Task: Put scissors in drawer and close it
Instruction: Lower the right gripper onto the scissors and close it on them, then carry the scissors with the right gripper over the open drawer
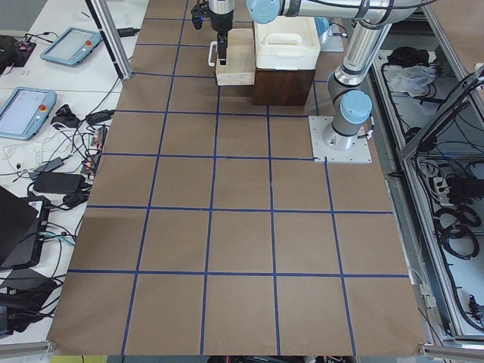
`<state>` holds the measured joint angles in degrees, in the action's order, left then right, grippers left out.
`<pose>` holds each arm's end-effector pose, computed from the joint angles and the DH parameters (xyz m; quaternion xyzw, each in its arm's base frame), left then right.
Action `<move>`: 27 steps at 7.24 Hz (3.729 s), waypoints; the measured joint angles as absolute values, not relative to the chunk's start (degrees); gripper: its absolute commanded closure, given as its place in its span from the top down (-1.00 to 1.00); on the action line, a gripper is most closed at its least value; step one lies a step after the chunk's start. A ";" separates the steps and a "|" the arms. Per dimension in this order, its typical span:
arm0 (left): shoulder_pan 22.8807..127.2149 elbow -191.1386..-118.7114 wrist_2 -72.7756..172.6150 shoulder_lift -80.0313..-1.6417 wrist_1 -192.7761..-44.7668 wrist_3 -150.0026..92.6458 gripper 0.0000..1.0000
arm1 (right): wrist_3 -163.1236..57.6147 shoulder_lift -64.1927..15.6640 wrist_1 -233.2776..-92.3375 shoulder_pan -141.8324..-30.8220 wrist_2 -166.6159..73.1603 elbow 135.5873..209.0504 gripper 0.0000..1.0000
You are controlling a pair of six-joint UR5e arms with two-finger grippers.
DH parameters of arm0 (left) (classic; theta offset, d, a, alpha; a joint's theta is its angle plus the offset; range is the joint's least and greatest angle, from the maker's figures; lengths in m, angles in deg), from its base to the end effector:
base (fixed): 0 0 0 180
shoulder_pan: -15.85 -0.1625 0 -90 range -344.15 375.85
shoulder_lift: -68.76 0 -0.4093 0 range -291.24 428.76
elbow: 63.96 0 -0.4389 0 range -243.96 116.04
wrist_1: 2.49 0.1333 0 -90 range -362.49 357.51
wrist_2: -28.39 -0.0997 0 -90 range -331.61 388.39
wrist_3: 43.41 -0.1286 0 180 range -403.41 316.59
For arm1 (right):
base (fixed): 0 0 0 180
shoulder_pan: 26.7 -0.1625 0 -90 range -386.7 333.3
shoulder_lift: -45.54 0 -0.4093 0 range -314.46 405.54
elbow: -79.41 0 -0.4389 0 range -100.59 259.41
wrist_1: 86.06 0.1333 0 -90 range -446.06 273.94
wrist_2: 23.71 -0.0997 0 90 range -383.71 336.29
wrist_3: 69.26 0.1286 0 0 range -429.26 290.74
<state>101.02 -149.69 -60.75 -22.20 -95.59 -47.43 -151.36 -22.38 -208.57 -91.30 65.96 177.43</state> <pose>-0.0888 -0.5546 0.4689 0.0071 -0.9999 0.0024 0.0073 -0.1528 -0.6344 0.1974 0.4748 -0.8798 0.0148 0.0153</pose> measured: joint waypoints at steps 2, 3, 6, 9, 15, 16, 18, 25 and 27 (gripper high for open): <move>101.02 -149.69 -60.83 -22.06 -95.67 -47.33 1.00 | -160.10 -15.08 -212.51 -88.56 66.42 173.44 0.99; 101.02 -149.68 -60.88 -21.99 -95.71 -47.19 1.00 | -162.62 -12.58 -212.73 -87.56 66.35 171.92 0.95; 101.02 -149.72 -60.75 -22.04 -95.67 -44.60 1.00 | -165.37 -10.10 -212.34 -86.77 66.44 170.79 0.91; 100.97 -149.74 -60.78 -22.02 -95.66 -44.29 1.00 | -175.26 -9.62 -212.23 -86.73 66.51 170.83 0.80; 100.46 -151.87 -60.06 -21.67 -95.58 -44.88 1.00 | -180.52 -8.63 -212.60 -86.72 66.61 170.36 -0.46; 100.37 -152.23 -60.06 -21.49 -95.52 -45.11 1.00 | -180.52 -8.67 -212.73 -86.73 66.73 170.33 -0.62; 100.05 -152.39 -60.13 -21.30 -95.46 -46.56 1.00 | -180.53 -8.85 -212.85 -86.72 66.94 170.27 -0.63; 99.79 -152.45 -60.27 -21.35 -92.98 -51.50 1.00 | -176.94 -25.58 -194.64 -93.29 67.24 168.60 -0.63; 99.74 -152.34 -60.40 -21.33 -93.01 -51.50 1.00 | -173.03 -31.59 -188.49 -101.06 66.70 167.36 -0.63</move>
<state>99.74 -152.34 -60.40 -21.33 -93.01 -51.50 -173.03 -31.59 -188.49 -101.06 66.70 167.36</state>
